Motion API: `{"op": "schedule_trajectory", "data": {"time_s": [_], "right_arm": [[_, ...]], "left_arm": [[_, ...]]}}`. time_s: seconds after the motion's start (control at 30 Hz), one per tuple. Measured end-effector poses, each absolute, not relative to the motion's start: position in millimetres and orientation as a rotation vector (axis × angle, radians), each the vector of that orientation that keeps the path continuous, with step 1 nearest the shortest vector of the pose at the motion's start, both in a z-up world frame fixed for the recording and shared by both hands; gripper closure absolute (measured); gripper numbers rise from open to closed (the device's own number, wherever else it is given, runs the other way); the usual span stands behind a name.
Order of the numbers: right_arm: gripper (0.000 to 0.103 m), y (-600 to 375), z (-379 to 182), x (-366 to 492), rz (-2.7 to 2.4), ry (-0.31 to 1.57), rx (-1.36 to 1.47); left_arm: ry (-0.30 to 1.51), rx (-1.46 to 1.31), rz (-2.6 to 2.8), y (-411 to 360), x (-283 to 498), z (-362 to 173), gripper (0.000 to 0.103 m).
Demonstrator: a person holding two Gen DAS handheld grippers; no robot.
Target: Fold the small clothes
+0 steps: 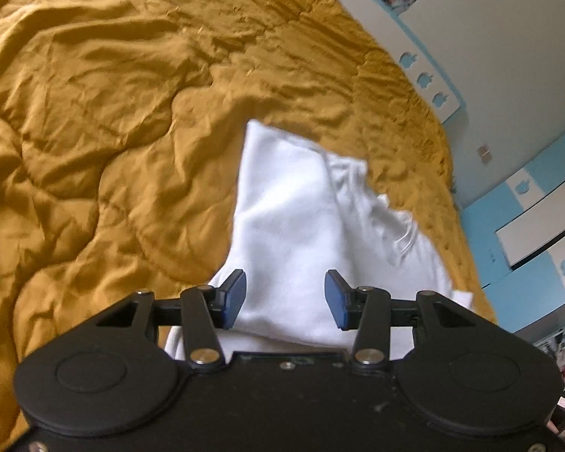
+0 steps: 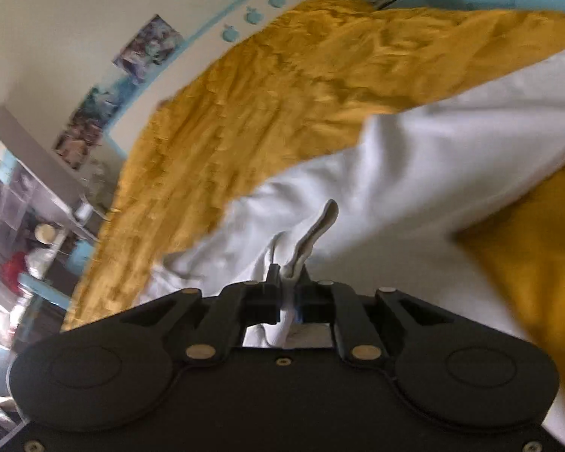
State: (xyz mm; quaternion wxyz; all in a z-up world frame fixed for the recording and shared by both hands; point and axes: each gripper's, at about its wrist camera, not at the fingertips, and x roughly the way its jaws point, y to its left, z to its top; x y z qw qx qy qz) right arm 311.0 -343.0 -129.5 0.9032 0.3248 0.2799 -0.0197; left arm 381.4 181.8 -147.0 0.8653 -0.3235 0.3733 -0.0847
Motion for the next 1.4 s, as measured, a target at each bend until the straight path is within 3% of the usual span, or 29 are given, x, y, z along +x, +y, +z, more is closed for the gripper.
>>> {"op": "schedule_trajectory", "data": {"time_s": [0.1, 0.23, 0.4, 0.5, 0.63, 0.67, 0.73, 0.77, 0.9, 0.97, 1.03, 1.17, 1.3, 1.37, 1.4], "right_arm": [[0.096, -358.7, -158.0, 311.5, -0.125, 0.668, 0.663], [0.097, -372.2, -172.9, 298.6, -0.169, 0.655, 0.736], [0.097, -372.1, -165.6, 292.8, -0.214, 0.614, 0.707], [0.103, -376.8, -161.1, 290.2, -0.250, 0.599, 0.682], [0.097, -387.1, -158.9, 292.7, -0.232, 0.617, 0.701], [0.095, -387.4, -156.9, 295.7, -0.223, 0.606, 0.697], [0.048, -386.4, -154.9, 307.8, -0.194, 0.614, 0.681], [0.044, -385.6, -155.0, 313.7, -0.186, 0.609, 0.674], [0.045, -383.6, -164.1, 343.6, -0.183, 0.669, 0.642], [0.050, -384.0, -172.1, 354.3, -0.179, 0.703, 0.664], [0.097, -381.2, -172.8, 357.2, -0.180, 0.705, 0.646], [0.099, -385.2, -158.8, 341.8, -0.210, 0.637, 0.663], [0.102, -390.5, -178.1, 345.7, -0.248, 0.704, 0.642], [0.101, -388.3, -175.7, 345.5, -0.234, 0.709, 0.611], [0.095, -385.8, -169.5, 342.2, -0.247, 0.695, 0.589]], "left_arm": [[0.829, -0.648, -0.156, 177.5, 382.7, -158.9, 0.058], [0.851, -0.620, -0.157, 178.1, 384.3, -162.6, 0.056], [0.858, -0.580, -0.143, 171.7, 388.4, -148.8, 0.056], [0.814, -0.549, -0.194, 160.8, 389.4, -137.7, 0.055], [0.841, -0.523, -0.222, 146.4, 398.3, -139.6, 0.055], [0.849, -0.514, -0.215, 143.9, 399.8, -141.7, 0.055], [0.862, -0.511, -0.209, 141.7, 401.4, -146.7, 0.055], [0.868, -0.514, -0.205, 141.3, 401.8, -148.9, 0.054], [0.891, -0.520, -0.192, 142.9, 401.6, -158.3, 0.054], [0.893, -0.517, -0.194, 143.4, 401.9, -160.1, 0.054], [0.896, -0.507, -0.195, 143.2, 402.4, -160.8, 0.054], [0.906, -0.479, -0.176, 143.5, 404.3, -164.8, 0.052], [0.916, -0.507, -0.174, 146.7, 404.4, -171.1, 0.052], [0.916, -0.511, -0.171, 146.2, 402.5, -165.5, 0.052], [0.916, -0.511, -0.171, 145.6, 400.7, -161.4, 0.052]]}}
